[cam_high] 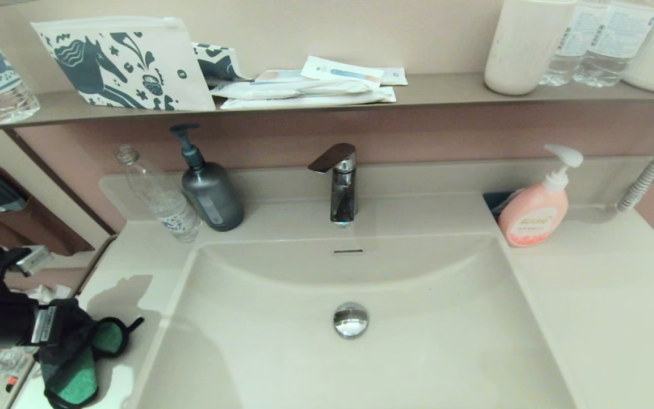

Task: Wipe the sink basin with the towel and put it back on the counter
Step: Wipe the sink

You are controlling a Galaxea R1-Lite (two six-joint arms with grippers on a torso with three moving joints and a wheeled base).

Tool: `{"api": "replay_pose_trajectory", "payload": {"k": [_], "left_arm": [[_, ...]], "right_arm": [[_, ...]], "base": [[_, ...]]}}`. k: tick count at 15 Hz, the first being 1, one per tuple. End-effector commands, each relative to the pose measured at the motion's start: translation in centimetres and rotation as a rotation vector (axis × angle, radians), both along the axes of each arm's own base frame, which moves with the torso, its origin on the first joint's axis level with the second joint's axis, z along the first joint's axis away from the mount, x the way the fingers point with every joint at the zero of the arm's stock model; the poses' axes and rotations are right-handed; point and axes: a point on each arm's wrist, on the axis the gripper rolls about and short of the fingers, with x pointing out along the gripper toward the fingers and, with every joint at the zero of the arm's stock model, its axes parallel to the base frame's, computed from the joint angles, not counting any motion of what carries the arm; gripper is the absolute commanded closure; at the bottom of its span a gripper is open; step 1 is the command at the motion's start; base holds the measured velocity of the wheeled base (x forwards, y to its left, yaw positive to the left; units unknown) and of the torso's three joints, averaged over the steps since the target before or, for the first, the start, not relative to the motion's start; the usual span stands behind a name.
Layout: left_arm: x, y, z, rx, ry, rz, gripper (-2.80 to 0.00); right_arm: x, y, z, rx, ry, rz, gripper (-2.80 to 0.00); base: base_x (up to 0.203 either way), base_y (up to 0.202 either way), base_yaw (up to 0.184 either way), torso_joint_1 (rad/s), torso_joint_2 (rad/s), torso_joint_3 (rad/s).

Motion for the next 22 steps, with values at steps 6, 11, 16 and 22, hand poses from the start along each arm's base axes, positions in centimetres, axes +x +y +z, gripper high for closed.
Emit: {"api": "replay_pose_trajectory", "payload": {"k": [6,11,16,22], "left_arm": [[2.6,-3.1,1.5,-0.03,-0.056,-0.088,0.0],[5.3,-4.4,3.4,-0.024,-0.124,-0.143,0.0],[6.2,-3.8,3.9,-0.012,-0.148,-0.135,0.0],[4.8,-4.6,5.2,-0.012,-0.167,-0.142,-2.8]], "right_arm": [[0.0,0.0,0.0,0.0,0.001,0.0,0.0],[0.0,0.0,0.0,0.0,0.001,0.0,0.0],[0.0,0.0,0.0,0.0,0.001,0.0,0.0],[0.0,0.0,0.0,0.0,0.002,0.0,0.0]], "base": [[0.0,0.0,0.0,0.0,0.0,0.0],[0.0,0.0,0.0,0.0,0.0,0.0],[0.0,0.0,0.0,0.0,0.0,0.0],[0.0,0.0,0.0,0.0,0.0,0.0]]}}
